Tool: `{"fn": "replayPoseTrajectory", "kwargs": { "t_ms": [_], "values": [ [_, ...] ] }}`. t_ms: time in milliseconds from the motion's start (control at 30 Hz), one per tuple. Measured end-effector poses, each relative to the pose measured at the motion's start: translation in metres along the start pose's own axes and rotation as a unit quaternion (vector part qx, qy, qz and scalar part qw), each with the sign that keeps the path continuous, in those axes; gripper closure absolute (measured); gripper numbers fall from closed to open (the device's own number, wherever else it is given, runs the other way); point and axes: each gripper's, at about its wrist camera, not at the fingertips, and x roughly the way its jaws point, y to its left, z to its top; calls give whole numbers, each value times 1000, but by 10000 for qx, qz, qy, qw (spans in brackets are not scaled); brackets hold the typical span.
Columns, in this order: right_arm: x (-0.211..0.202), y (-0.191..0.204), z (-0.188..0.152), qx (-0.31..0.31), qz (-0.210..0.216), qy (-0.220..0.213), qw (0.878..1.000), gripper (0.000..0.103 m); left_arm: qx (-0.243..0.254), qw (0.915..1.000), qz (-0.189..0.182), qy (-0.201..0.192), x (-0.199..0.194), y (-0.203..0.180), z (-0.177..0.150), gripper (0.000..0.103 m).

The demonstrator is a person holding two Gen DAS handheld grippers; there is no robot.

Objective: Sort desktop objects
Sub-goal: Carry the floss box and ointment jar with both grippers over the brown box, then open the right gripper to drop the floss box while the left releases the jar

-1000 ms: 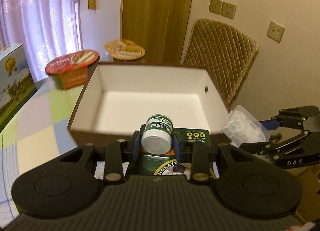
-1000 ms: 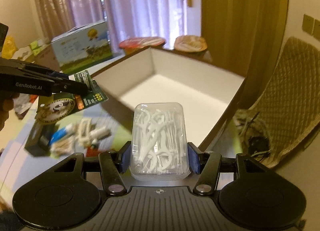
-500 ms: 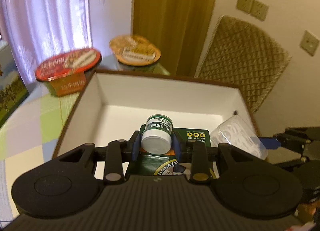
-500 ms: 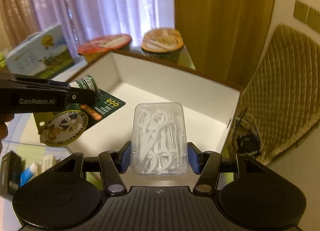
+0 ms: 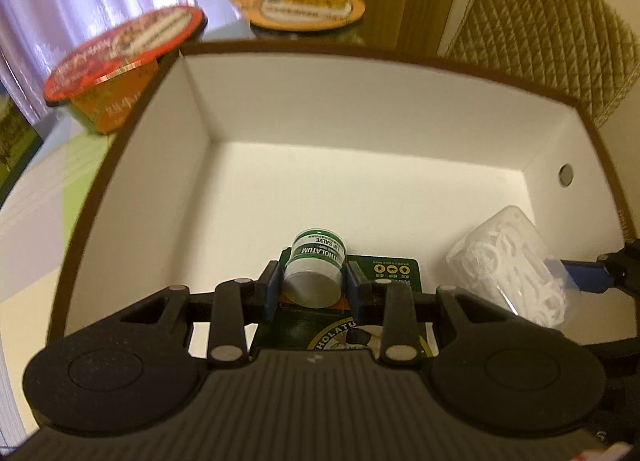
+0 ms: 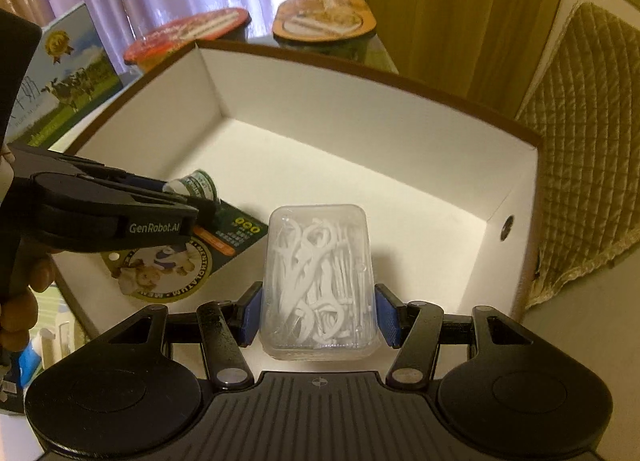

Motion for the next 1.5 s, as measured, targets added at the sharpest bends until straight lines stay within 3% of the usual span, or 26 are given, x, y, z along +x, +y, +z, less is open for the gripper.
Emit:
{"fn": "replayPoseTrajectory", "kwargs": {
  "t_ms": [100,267,600,700,867,1500],
  "values": [
    [7,0,1,19,-7,96,10000,49,60,9999,72,119,5,-1,-1,73],
    [12,0,0,39,10,162,9999,49,74,9999,48,74,1,2,1,61],
    [13,6,3,-55,19,116,9999,48,-6,10000,54,-15,-14,8,2,46],
    [9,9,5,-175,-22,31,9998,27,-39,9999,74,-89,-22,11,-2,38],
    [0,11,2,-325,-64,-114,9994,19,-122,9995,142,-244,-38,15,-10,31],
    [-41,4,-12,-381,86,-576,9976,10,-630,9939,335,-842,-110,13,-43,26]
  ]
}}
